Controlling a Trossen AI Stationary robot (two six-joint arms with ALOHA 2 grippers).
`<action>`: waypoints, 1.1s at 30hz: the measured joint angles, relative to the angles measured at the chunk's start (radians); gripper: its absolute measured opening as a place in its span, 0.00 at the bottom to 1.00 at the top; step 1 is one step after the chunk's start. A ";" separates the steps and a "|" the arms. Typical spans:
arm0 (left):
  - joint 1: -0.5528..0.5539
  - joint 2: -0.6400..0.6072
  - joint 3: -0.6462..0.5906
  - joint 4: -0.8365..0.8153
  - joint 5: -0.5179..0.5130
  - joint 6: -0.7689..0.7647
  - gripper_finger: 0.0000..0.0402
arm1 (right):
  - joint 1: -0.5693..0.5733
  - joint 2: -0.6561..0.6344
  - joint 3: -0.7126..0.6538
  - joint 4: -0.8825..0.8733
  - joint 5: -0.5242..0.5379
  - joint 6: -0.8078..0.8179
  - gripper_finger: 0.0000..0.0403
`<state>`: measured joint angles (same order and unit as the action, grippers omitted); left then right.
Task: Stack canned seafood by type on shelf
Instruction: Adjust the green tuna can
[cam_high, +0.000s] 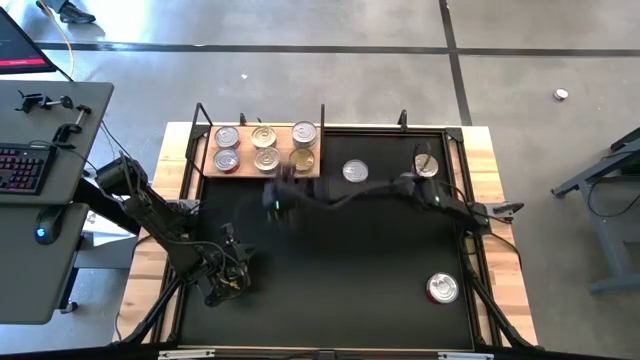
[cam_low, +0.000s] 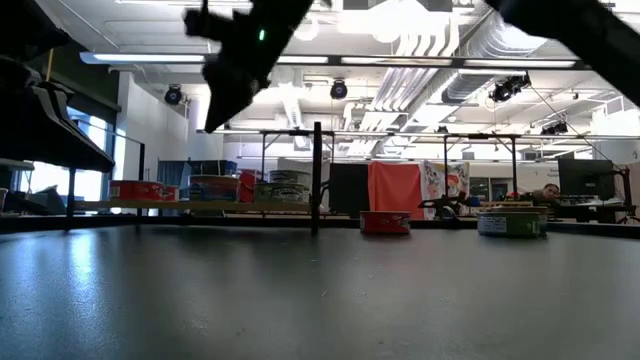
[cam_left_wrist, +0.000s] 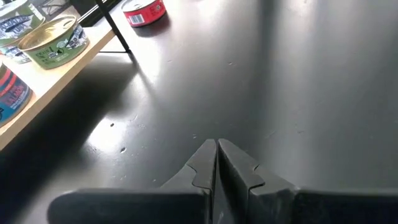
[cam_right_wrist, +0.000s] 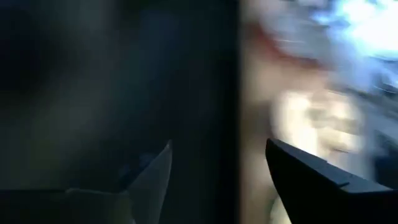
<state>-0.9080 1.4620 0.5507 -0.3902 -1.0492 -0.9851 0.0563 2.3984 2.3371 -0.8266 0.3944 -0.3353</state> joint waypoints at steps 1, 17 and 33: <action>-0.003 0.000 0.000 0.000 0.000 -0.003 0.02 | 0.030 -0.001 0.000 -0.055 -0.044 0.013 0.62; -0.016 0.000 0.000 0.006 -0.003 -0.004 0.02 | 0.254 -0.119 -0.347 -0.688 -0.143 0.570 0.32; -0.015 0.000 0.000 0.007 -0.019 0.001 0.02 | 0.152 -0.992 -1.429 -0.319 0.072 1.464 0.24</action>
<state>-0.9233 1.4624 0.5507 -0.3837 -1.0678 -0.9844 0.2087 1.4062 0.9084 -1.1459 0.4659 1.1290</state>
